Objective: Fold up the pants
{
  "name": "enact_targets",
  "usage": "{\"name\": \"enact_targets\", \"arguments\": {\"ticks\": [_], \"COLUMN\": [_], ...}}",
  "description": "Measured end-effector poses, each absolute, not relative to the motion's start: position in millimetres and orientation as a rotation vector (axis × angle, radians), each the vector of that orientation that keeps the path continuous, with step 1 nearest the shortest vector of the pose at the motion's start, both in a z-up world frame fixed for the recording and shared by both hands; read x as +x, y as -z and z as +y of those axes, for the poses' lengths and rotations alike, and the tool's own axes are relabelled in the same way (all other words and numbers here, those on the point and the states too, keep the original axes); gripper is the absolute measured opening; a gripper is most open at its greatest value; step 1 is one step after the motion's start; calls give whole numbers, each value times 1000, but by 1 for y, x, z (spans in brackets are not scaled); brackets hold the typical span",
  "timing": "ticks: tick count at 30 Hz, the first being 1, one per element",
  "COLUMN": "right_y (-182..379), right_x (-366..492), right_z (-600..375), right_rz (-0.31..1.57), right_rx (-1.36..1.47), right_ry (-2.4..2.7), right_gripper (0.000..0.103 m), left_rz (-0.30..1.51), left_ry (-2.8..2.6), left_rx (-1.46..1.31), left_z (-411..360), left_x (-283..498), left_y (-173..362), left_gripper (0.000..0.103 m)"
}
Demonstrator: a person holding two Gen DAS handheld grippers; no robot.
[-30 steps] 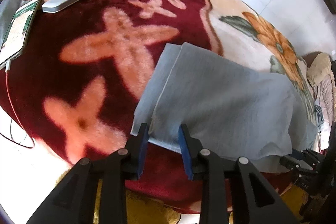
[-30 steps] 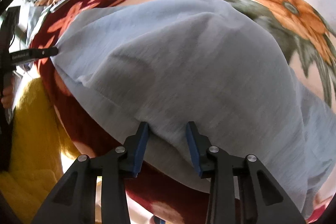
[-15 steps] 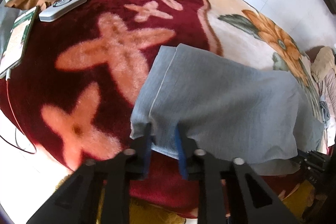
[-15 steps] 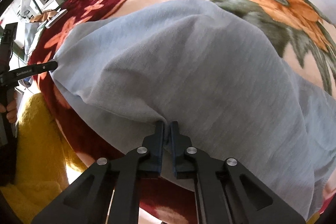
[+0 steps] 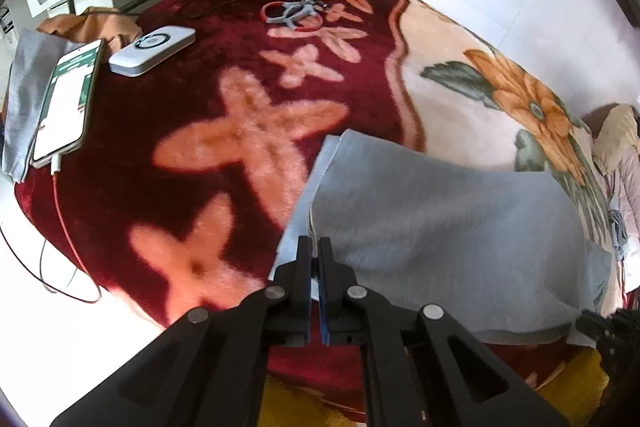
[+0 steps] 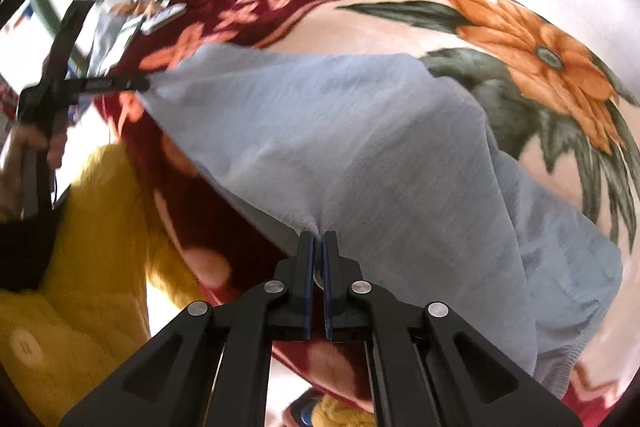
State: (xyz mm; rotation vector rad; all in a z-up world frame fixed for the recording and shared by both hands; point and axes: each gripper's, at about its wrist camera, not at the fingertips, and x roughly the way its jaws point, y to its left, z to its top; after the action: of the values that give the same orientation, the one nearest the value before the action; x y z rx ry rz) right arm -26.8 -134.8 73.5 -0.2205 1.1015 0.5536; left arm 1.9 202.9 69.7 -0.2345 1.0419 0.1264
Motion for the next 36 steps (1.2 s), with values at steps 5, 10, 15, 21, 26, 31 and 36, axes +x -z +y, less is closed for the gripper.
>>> {"name": "enact_targets", "arguments": {"ticks": [5, 10, 15, 21, 26, 31, 36], "right_y": [-41, -15, -22, -54, -80, -85, -72], "right_x": [-24, -14, -12, -8, 8, 21, 24], "right_z": [-132, -130, -144, -187, -260, -340, -391], "right_rz": [1173, 1237, 1260, 1194, 1104, 1070, 1097], "right_rx": [-267, -254, -169, -89, -41, 55, 155], "right_ry": [-542, -533, -542, -449, -200, 21, 85], "right_gripper": [4, 5, 8, 22, 35, 38, 38], "left_rz": [1091, 1119, 1113, 1070, 1034, 1043, 1085], "left_ry": [-145, -144, -161, -138, -90, -65, -64], "left_rx": [-247, -218, -224, -207, -183, -153, -143], "left_z": [211, 210, 213, 204, 178, 152, 136], "left_x": [2, 5, 6, 6, 21, 44, 59], "left_y": [-52, -39, -44, -68, -82, -74, -55], "left_gripper": [3, 3, 7, 28, 34, 34, 34]}}
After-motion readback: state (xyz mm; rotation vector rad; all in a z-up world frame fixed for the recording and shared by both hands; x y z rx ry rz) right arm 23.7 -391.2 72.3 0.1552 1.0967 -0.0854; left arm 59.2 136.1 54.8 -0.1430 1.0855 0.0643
